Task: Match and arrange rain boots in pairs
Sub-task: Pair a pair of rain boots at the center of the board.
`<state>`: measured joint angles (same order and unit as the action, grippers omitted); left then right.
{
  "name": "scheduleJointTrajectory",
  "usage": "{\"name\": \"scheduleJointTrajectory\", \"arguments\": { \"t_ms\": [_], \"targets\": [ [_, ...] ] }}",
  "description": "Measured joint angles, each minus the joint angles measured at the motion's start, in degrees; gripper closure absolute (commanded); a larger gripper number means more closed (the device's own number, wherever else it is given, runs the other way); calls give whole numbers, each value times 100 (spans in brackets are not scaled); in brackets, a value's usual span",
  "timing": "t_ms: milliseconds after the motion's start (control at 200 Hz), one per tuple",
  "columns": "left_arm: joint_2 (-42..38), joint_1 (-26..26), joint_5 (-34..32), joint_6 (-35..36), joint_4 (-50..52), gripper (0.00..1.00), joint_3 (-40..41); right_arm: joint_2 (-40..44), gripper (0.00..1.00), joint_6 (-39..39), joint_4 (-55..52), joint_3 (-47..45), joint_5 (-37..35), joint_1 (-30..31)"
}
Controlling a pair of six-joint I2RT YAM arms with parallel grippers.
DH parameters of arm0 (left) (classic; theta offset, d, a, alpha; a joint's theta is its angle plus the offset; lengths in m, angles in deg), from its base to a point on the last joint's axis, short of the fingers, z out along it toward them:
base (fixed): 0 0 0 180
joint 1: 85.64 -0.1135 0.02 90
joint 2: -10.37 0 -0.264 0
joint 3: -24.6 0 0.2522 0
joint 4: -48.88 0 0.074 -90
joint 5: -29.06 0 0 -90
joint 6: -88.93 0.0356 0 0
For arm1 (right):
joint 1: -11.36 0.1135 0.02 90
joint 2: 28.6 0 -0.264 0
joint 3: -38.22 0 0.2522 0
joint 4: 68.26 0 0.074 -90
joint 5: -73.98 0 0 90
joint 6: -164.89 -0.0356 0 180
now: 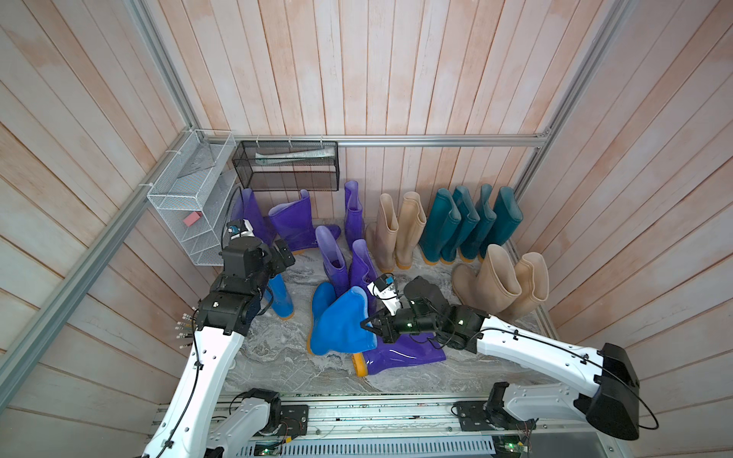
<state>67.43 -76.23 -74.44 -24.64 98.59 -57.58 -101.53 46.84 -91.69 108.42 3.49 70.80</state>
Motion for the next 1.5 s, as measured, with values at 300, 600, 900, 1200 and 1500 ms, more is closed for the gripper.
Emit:
{"name": "scheduleJointTrajectory", "arguments": {
  "t_ms": [300, 600, 900, 1200, 1500],
  "targets": [
    [-72, -9, 15, 26, 2, 0, -11, -1051, 100, 1283, -1659, 2061, -695, 188],
    [-33, -42, -44, 66, -4, 0, -361, -1888, 100, 2328, -2496, 3536, -1224, 199],
    [-22, -52, -42, 114, -44, 0, -422, -3029, 100, 2922, -2796, 5165, -1471, 175],
    [-17, -90, -24, 151, -83, 0, -426, -4610, 100, 3591, -3335, 7735, -1613, -22],
    [-17, -127, -26, 210, -85, 0, -516, -5351, 100, 4277, -3366, 8183, -1447, -109]
  ]
}}
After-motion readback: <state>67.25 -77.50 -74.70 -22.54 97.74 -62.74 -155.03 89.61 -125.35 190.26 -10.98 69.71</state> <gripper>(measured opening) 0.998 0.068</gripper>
